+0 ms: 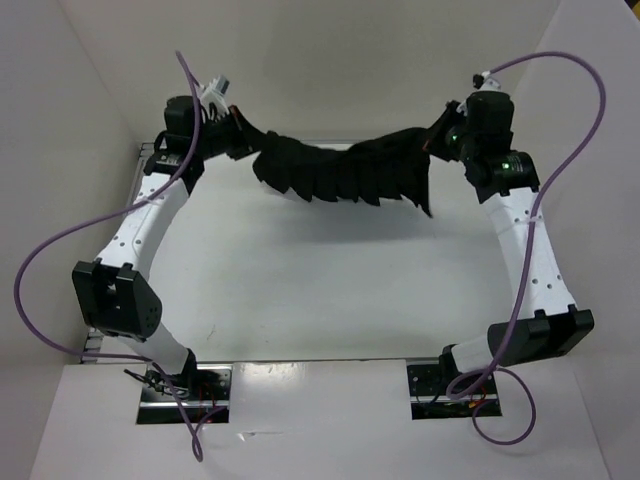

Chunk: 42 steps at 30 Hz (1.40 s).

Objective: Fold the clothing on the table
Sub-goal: Fold the skirt

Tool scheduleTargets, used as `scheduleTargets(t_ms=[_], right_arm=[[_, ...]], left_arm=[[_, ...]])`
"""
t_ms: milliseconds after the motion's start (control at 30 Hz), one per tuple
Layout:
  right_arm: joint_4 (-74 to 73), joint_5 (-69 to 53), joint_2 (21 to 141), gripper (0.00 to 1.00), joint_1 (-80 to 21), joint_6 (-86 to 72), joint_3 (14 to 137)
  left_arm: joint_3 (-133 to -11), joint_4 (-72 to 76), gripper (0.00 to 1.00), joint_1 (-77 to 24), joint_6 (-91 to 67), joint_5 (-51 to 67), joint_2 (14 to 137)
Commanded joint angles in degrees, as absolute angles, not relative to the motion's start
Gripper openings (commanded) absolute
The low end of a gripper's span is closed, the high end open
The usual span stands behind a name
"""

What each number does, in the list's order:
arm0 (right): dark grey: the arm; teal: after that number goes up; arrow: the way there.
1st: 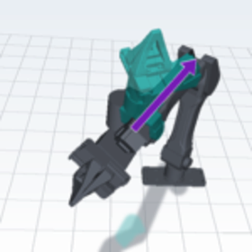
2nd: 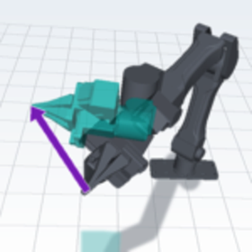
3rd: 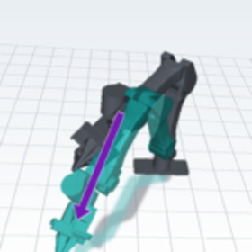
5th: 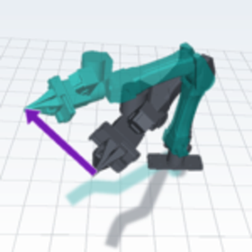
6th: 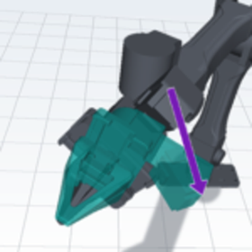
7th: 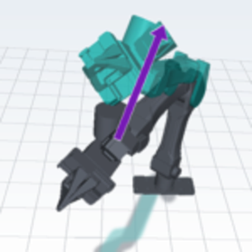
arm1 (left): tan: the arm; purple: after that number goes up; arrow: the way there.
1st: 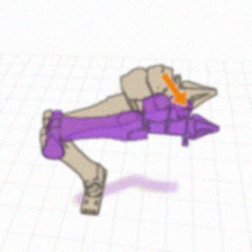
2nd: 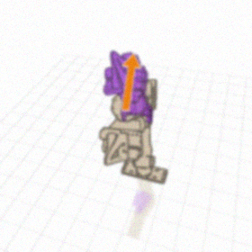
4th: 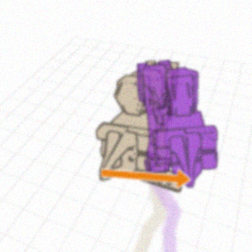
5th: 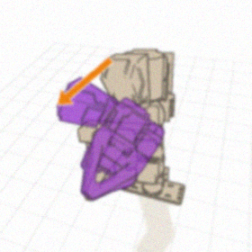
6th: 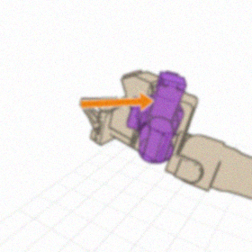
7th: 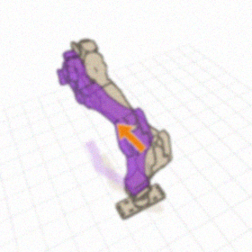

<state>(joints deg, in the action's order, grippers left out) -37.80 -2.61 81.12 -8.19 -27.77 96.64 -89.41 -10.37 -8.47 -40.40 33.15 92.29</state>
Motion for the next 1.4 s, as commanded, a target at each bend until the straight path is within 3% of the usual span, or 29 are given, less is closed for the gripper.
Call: scheduleTargets(t_ms=[0, 167, 367, 567, 700, 1000, 1200, 1367], right_arm=[[-34.6, -5.1, 82.0, 0.00, -7.4, -23.6, 101.2], [-33.2, -9.9, 73.9, 0.00, -8.6, -23.0, 92.2], [-40.2, -18.9, 57.9, 0.00, -8.6, -22.0, 84.7], [-45.7, -27.0, 46.6, 0.00, -10.3, -24.3, 83.7], [-44.5, -27.6, 46.5, 0.00, -11.7, -27.3, 86.7], [-31.0, -30.2, 67.4, 0.00, -9.1, -28.1, 82.1], [-26.8, -30.8, 88.7, 0.00, -2.8, -28.1, 90.9], [-26.8, -28.1, 95.4, 0.00, -1.8, -27.6, 103.4]], left_arm=[[-94.3, -12.5, 0.00, -7.6, -38.3, 35.6, 95.6], [-83.3, -8.8, 0.00, -10.6, -39.5, 36.2, 88.9], [-69.8, -9.8, 0.00, -12.7, -41.7, 38.3, 66.5], [-69.7, -13.4, 0.00, -12.7, -45.2, 37.8, 49.3], [-70.8, -14.6, 0.00, -12.7, -46.2, 36.3, 47.7], [-67.4, -11.0, 0.00, -10.4, -44.9, 36.5, 70.1], [-81.7, -10.4, 0.00, -7.4, -42.5, 41.1, 93.0], [-94.7, -9.8, 0.00, -6.8, -43.8, 44.0, 104.5]])
